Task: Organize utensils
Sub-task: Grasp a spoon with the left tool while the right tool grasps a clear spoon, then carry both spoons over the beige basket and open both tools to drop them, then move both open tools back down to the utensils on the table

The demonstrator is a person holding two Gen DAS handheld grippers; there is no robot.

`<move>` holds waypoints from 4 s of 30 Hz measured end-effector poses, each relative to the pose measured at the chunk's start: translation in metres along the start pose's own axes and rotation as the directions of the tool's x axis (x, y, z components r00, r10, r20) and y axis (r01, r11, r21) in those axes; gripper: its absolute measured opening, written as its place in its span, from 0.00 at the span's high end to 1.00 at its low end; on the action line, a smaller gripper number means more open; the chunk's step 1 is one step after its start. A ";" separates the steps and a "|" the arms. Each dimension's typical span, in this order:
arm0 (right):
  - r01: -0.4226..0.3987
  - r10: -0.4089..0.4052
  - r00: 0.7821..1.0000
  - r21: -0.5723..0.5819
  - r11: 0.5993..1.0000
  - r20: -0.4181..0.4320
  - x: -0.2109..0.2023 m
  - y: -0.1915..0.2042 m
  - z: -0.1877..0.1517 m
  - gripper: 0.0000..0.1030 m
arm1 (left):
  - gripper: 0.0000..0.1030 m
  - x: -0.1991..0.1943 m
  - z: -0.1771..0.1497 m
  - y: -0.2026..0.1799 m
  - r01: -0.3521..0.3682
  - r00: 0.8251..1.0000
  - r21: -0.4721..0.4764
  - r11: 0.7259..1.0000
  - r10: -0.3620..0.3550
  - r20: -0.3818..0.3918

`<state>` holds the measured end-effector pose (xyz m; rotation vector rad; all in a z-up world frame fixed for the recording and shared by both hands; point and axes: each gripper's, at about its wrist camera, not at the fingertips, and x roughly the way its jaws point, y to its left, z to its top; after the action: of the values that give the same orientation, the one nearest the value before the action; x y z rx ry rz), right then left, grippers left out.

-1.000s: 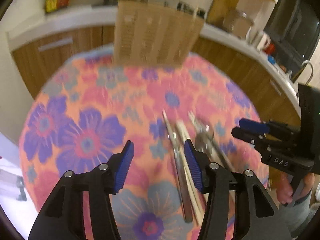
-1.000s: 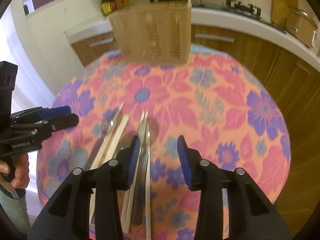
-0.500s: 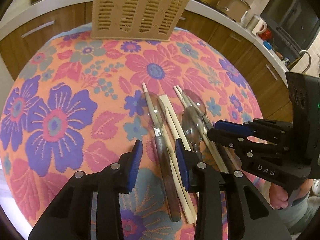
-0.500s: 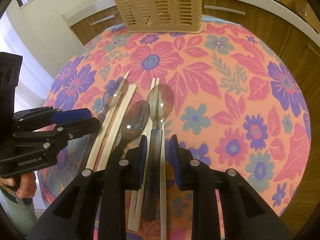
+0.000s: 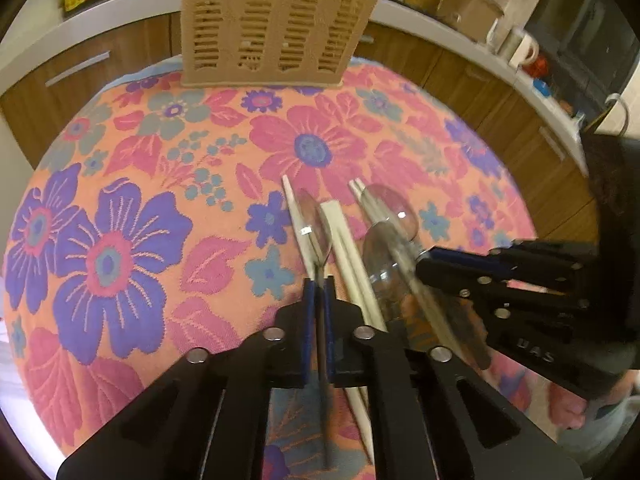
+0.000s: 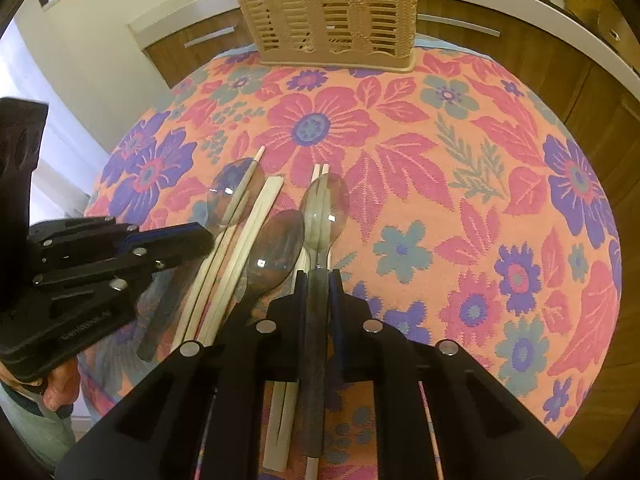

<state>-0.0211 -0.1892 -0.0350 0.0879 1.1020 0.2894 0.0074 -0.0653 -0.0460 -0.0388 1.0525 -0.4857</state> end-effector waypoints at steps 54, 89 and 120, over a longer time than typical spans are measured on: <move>0.146 -0.147 0.975 -0.020 0.989 -0.165 0.014 -0.046 0.039 0.91 | 0.90 0.009 0.023 0.006 -0.208 0.972 0.163 0.964 0.222 -0.076; 0.012 0.009 0.730 -0.026 1.000 0.683 -0.077 -0.046 0.256 0.91 | 0.90 -0.064 0.255 0.003 0.038 0.698 0.066 0.997 -0.074 0.712; 0.114 -0.099 0.822 0.008 0.993 0.561 -0.099 -0.049 0.138 0.52 | 0.46 -0.106 0.155 0.035 0.181 0.733 0.051 0.982 -0.169 0.658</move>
<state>0.0690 -0.2532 0.1029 0.0808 0.5097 0.1584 0.1080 -0.0221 0.1102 -0.3108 0.3439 -0.5767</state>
